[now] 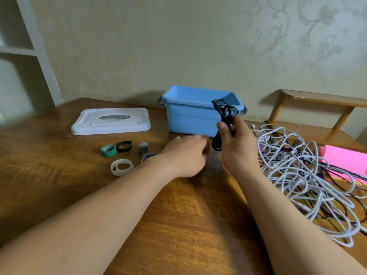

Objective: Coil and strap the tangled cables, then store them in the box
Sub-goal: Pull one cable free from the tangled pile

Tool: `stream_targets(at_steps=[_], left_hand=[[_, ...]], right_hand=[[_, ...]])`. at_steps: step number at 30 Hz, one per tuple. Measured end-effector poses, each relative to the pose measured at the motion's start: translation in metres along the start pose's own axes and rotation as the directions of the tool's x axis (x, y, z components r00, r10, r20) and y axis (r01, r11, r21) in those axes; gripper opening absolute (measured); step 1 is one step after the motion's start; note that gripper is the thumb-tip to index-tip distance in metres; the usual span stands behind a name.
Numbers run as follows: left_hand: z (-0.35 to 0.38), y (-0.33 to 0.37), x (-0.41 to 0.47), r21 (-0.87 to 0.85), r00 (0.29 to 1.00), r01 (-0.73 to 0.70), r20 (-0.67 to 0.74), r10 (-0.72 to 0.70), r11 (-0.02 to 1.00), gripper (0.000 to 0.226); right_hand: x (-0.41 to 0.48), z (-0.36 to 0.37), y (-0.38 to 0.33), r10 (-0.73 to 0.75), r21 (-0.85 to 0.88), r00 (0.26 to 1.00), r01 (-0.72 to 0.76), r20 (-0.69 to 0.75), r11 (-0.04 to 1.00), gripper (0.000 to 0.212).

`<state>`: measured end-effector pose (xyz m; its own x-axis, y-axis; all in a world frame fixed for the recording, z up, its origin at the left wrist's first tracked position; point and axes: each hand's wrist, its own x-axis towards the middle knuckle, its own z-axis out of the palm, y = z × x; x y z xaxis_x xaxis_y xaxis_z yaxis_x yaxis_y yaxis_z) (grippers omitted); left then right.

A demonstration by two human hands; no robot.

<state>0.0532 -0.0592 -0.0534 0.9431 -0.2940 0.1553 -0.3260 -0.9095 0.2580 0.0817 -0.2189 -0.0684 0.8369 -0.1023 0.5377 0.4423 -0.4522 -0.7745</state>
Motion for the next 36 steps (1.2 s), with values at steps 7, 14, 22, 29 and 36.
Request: stream_targets(at_steps=[7, 14, 22, 29, 36], left_hand=[[-0.008, -0.008, -0.016, 0.193, 0.999, -0.01, 0.041, 0.003, 0.981, 0.014], [-0.018, -0.007, -0.008, 0.12, 0.997, 0.0, 0.078, -0.01, 0.993, 0.025], [-0.022, -0.007, -0.023, 0.296, 0.986, -0.034, 0.166, -0.016, 0.955, 0.027], [-0.036, -0.033, -0.071, 0.269, 0.998, 0.031, 0.045, -0.045, 0.963, 0.029], [-0.035, -0.022, -0.061, 0.157, 0.985, 0.065, -0.168, -0.039, 0.985, 0.024]], right_hand=[[-0.003, 0.003, 0.001, 0.003, -0.145, 0.994, 0.013, 0.109, 0.989, 0.035], [0.006, 0.004, -0.024, 0.153, -0.119, 0.988, -0.148, 0.032, 0.982, 0.019], [0.019, 0.026, -0.035, 0.047, -0.497, 0.971, 0.079, 0.236, 0.864, 0.018], [0.007, 0.049, -0.032, 0.072, -0.671, 0.913, 0.24, 0.403, 0.701, 0.032], [-0.018, 0.019, -0.057, 0.065, -0.483, 0.933, 0.123, 0.354, 0.867, 0.052]])
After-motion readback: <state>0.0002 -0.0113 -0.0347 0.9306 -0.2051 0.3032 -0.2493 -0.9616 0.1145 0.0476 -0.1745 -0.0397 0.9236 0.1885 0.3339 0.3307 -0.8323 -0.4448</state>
